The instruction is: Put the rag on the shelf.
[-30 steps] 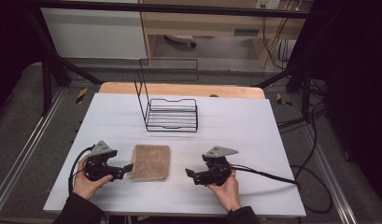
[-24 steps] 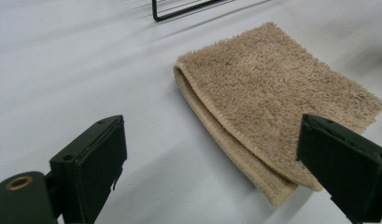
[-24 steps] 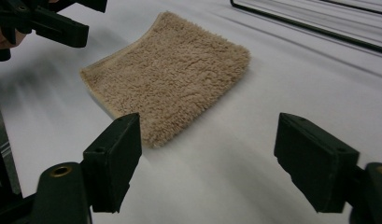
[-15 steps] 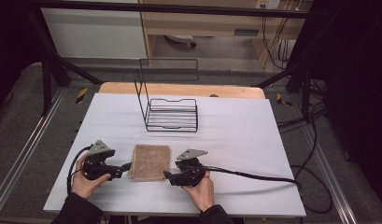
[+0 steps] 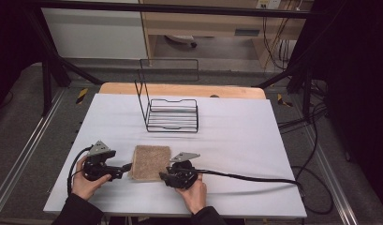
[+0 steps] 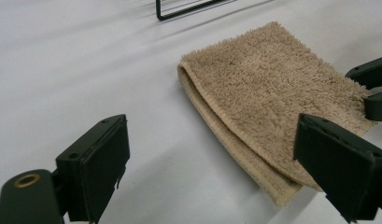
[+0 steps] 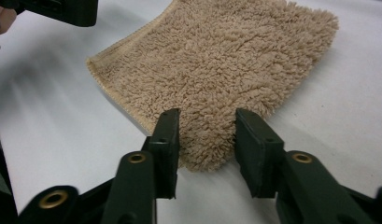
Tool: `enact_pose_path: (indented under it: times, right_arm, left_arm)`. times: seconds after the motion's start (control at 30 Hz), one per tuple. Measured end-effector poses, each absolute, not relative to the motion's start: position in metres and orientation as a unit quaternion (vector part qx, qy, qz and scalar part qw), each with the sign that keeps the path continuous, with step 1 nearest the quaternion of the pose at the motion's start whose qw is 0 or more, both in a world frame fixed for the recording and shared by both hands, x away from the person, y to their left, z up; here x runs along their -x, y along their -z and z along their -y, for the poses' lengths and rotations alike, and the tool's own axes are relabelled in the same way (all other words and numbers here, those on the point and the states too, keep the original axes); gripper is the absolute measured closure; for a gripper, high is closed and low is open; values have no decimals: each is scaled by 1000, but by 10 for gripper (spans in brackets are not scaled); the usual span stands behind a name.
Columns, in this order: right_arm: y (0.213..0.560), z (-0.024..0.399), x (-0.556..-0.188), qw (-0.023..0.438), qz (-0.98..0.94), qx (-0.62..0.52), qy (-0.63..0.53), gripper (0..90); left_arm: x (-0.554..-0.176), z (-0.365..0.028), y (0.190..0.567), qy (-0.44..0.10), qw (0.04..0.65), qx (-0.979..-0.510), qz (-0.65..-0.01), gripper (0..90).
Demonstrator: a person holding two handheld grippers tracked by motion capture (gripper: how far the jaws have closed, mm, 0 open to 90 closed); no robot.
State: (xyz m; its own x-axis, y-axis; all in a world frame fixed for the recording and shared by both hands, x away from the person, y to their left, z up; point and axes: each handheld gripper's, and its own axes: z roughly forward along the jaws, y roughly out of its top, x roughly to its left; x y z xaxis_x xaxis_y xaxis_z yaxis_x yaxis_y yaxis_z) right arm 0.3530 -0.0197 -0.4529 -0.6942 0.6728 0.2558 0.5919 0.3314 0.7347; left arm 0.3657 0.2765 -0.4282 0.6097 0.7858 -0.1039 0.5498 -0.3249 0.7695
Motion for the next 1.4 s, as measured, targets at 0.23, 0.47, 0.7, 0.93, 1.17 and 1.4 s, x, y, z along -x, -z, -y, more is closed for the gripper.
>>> enact_pose_path:
  times: [0.23,0.47,0.7,0.93,1.17,1.4]
  right_arm:
    - [455,19,-352,49,-817,-388,-425,796]
    - [451,21,-349,62,-816,-388,-424,881]
    - [441,30,-339,84,-822,-387,-410,883]
    - [438,52,-328,96,-824,-397,-394,879]
    - [446,70,-324,88,-824,-399,-392,840]
    - [442,84,-330,87,-828,-375,-407,543]
  left_arm:
    - [-366,-276,428,-144,408,-798,-419,111]
    - [-366,-275,428,-143,412,-795,-423,117]
    - [-369,-263,426,-140,425,-786,-427,173]
    - [-383,-241,428,-128,415,-792,-429,281]
    - [-401,-218,433,-115,396,-802,-431,370]
    - [-408,-209,443,-103,370,-813,-438,500]
